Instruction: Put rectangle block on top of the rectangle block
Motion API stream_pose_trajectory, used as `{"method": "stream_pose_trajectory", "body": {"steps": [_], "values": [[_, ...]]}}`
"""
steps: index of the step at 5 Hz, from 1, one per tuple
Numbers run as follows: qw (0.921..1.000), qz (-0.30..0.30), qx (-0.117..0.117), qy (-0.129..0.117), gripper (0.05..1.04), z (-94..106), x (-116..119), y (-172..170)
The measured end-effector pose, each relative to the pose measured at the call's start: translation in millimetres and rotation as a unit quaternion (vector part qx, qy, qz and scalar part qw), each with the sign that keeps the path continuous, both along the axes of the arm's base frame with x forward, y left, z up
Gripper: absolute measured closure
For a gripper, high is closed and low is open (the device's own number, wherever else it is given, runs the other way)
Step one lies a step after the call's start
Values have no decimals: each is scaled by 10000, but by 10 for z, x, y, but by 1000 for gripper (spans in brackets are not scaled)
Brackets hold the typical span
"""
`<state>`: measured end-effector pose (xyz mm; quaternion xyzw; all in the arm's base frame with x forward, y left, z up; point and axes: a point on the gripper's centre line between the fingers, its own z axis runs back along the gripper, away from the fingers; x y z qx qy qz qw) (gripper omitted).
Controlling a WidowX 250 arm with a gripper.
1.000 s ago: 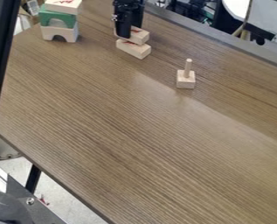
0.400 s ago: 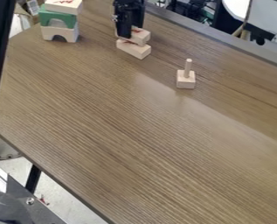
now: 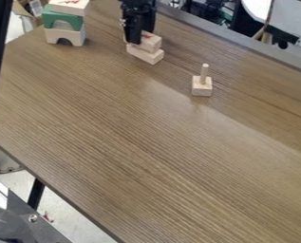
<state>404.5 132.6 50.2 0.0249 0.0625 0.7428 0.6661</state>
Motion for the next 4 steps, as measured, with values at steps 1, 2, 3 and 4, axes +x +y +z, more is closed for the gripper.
{"method": "stream_pose_trajectory", "body": {"steps": [1, 2, 3, 4], "values": [[10000, -29, -17, 42, 529, -43, -25, -15], [10000, -59, -9, 12, 528, -29, -38, -33], [10000, -81, -21, 41, 483, -47, -57, -46], [9998, -123, 55, 115, 161, -44, -75, -26]]}}
